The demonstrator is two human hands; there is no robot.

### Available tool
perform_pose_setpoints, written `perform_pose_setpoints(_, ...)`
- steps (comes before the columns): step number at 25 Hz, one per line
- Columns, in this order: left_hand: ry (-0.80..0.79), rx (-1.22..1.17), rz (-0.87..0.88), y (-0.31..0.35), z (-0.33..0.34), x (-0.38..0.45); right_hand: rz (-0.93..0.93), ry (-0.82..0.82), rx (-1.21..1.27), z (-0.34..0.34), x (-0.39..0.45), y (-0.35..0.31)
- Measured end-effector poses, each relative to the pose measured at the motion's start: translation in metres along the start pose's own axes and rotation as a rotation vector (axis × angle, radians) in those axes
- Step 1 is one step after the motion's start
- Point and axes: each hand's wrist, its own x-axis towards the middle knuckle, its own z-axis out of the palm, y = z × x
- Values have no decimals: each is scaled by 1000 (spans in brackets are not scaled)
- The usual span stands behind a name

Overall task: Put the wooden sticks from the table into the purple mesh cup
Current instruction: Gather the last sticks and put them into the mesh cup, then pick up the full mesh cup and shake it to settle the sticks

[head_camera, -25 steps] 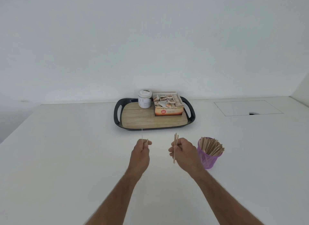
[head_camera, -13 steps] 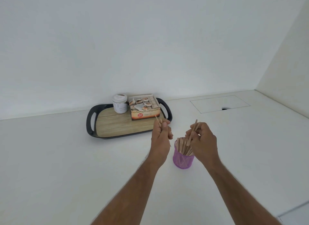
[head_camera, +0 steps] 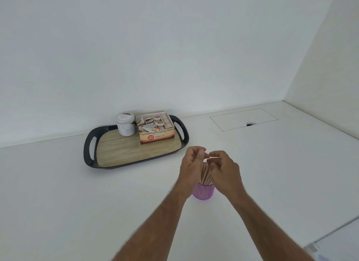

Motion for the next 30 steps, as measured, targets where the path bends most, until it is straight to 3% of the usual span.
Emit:
perform_pose_setpoints(7,126,-85,226,12,-20,0,-123,128,22,1,-2,3)
perform_pose_setpoints(10,277,68,287,16,-52,-1,-123,240,189,4,-10,21)
perform_pose_setpoints(13,336,456,208,7,-111,-16,24,152,312,13,-22,51)
perform_pose_setpoints(17,272,1216,21,-22,-211,-60,128,3,166,33,-27,79)
perform_pose_setpoints(19,295,1445,-123,-38,-249,-90,119,5,119,43,-27,82)
perform_pose_setpoints(23,348,1551,-362,-56,-287,-133,129,51,81,57,-22,81)
perform_pose_setpoints(27,365,1561,-346,-60,-292,-141,191,140,126,65,-19,74)
perform_pose_setpoints(30,369,1563,-337,-62,-292,-139,110,-44,66,80,-31,73)
